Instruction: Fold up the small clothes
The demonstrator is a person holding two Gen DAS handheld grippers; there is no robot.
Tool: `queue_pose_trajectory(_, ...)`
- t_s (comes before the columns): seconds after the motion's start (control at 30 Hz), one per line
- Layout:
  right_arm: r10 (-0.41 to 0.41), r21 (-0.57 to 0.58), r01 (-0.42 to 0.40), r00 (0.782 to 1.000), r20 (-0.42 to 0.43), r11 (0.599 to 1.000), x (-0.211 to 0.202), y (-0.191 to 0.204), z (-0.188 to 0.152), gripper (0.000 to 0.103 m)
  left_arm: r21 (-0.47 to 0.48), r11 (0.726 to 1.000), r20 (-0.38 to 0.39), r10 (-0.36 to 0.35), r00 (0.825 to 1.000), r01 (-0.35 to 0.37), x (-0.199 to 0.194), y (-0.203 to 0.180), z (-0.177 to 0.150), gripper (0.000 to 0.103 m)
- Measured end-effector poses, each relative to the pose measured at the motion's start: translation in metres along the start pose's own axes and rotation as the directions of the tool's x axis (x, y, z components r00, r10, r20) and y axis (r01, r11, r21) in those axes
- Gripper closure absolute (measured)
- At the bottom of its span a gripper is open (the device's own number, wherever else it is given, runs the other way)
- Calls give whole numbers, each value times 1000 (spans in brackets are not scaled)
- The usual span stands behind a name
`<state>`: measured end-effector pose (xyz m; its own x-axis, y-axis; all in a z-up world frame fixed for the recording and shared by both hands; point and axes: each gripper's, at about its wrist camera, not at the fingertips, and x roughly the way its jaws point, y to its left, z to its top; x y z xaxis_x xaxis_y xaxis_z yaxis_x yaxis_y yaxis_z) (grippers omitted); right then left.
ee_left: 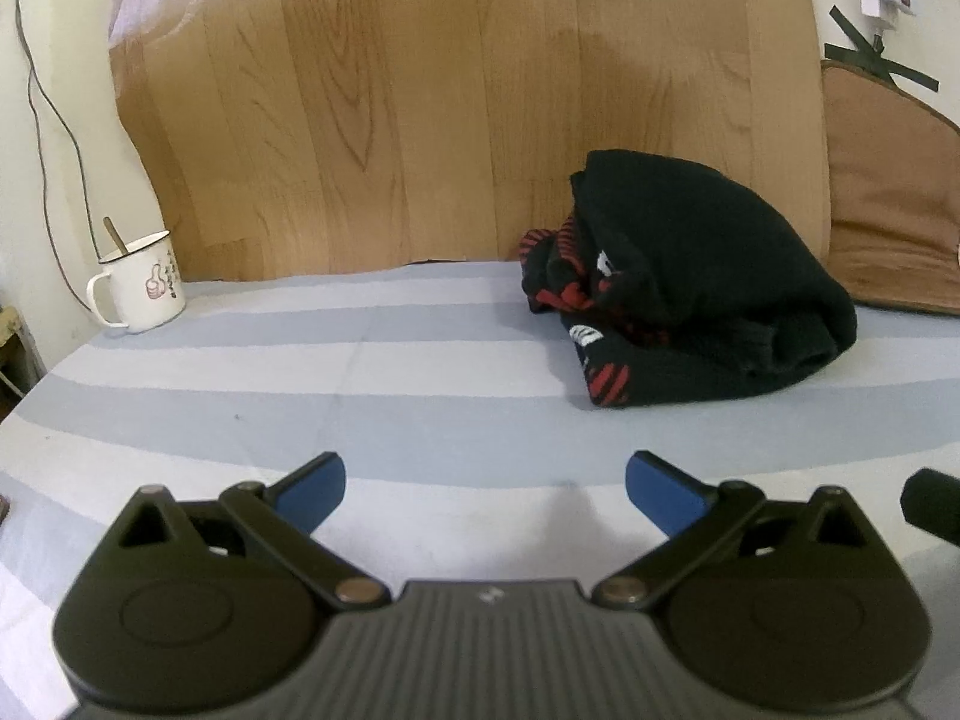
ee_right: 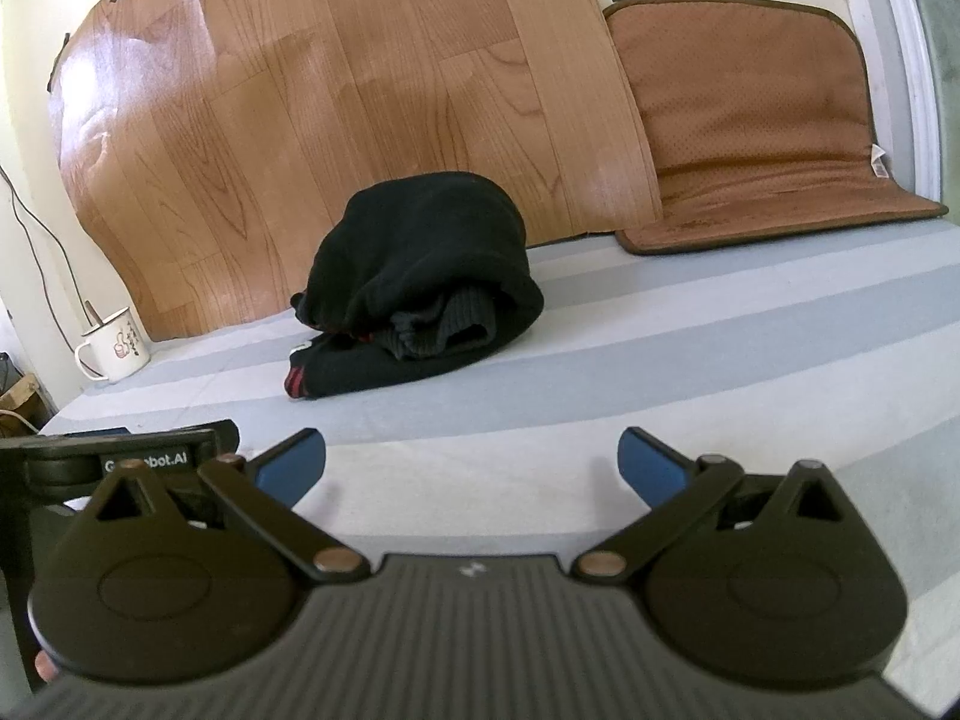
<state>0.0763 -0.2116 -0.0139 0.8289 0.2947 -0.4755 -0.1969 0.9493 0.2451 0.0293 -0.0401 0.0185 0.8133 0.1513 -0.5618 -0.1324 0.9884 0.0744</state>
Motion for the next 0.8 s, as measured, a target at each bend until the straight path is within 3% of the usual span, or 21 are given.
queue_pose_trajectory(0.8,3,0,-3,1000,-1,1000,0,-2,0,0,34,999,-5,8,1000,-7,-3,-3,-2,0)
